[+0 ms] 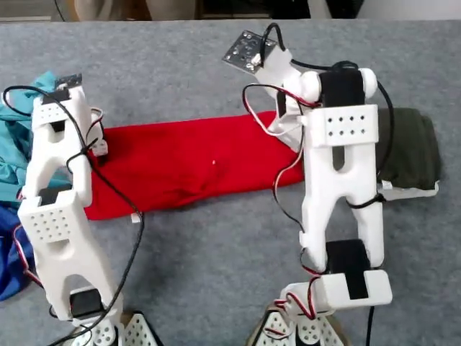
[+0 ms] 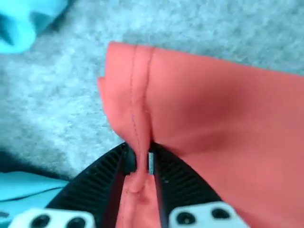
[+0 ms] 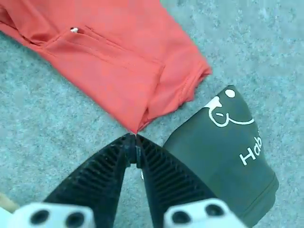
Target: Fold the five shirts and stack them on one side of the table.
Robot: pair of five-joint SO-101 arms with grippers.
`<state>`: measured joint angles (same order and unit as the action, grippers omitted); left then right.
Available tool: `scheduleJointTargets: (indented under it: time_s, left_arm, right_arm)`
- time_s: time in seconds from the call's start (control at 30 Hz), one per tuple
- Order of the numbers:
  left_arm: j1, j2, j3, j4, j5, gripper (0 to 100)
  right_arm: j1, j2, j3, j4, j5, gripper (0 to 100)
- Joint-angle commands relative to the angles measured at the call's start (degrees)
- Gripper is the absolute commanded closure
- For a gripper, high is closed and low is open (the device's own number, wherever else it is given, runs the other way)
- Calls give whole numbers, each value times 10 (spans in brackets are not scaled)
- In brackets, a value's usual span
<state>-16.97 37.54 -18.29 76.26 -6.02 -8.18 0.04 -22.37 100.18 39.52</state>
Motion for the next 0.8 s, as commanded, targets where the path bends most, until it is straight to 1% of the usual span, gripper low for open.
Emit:
scheduleJointTargets:
  time_s: [0.0,0.2,0.33,0.43,0.6,0.7,0.77]
  left_arm:
    - [23,1,-2,-7,-4,982]
    - [68,-6,-16,6,-4,982]
    - [120,0,-114,110,-4,982]
    - [156,0,-178,166,-3,982]
    - [223,0,-286,226,21,982]
    - [265,0,-303,238,45,982]
    - [290,0,-305,236,70,982]
  right_arm:
    - [15,-26,-1,-14,18,995]
    - [59,-26,-3,-14,19,995]
    - [105,-27,-5,-14,34,995]
    - [150,-27,-5,-14,67,995]
    - [242,-41,-5,-14,138,995]
    - [296,-66,-5,-14,180,995]
    - [324,-87,-1,-14,194,995]
